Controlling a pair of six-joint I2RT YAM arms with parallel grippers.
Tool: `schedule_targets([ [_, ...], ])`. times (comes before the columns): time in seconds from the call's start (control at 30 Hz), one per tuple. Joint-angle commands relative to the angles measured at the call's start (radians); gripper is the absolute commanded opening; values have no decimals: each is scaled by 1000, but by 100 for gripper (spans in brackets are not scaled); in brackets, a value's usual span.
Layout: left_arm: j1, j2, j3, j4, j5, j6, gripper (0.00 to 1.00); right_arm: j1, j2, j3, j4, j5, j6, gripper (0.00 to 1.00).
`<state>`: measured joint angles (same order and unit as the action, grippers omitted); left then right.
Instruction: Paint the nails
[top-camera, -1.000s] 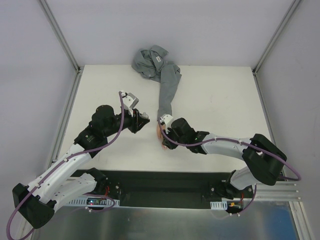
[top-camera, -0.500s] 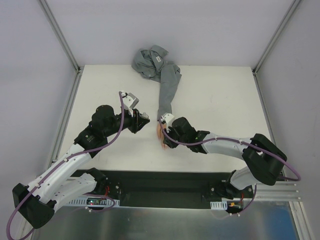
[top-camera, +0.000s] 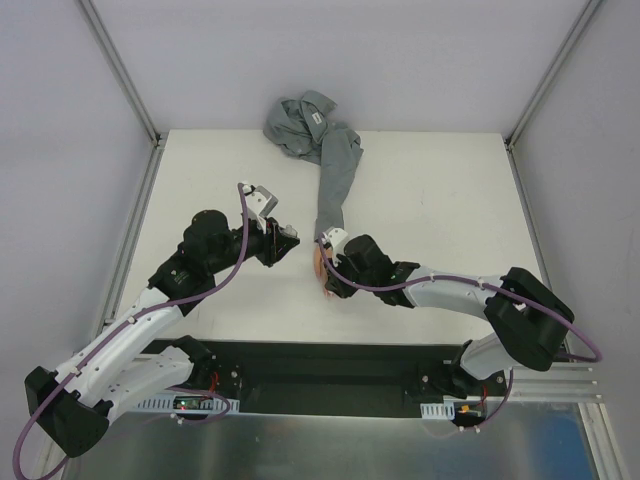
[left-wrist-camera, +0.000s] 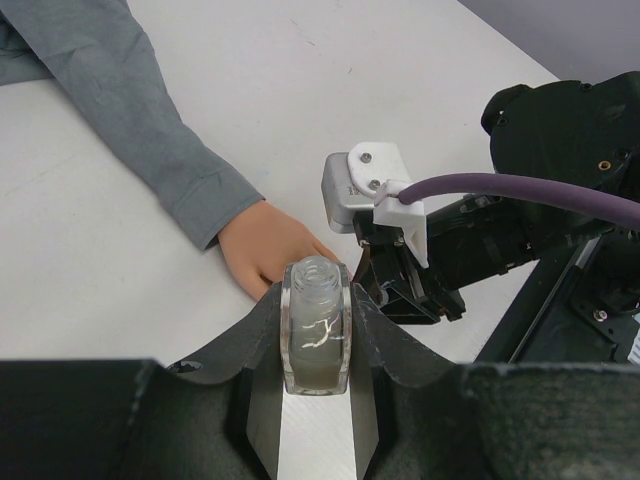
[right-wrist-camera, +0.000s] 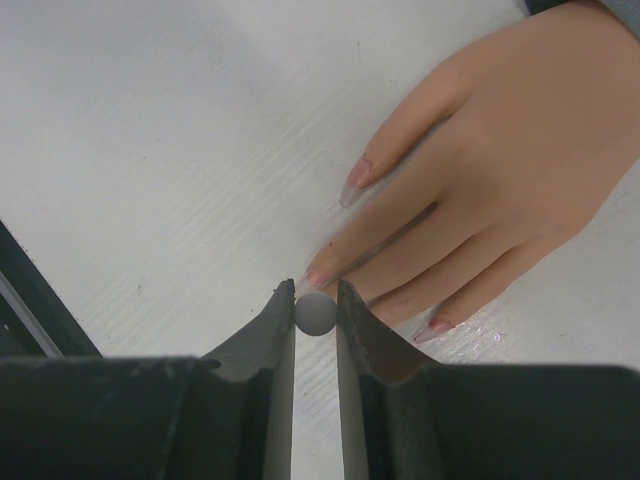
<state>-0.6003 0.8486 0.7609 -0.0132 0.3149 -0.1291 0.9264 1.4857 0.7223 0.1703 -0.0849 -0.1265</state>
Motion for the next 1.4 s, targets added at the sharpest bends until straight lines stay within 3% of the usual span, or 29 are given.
schedule_targets([
  [0.0,11,-10,35,52,24,9,0,5,-28,-3,17,-19,18,1],
  [0.37,11,0,37,52,26,9,0,-1,-50,-40,77,59,33,0],
  [1.37,11,-3,38,52,32,9,0,-1,-36,-23,51,-26,51,0],
])
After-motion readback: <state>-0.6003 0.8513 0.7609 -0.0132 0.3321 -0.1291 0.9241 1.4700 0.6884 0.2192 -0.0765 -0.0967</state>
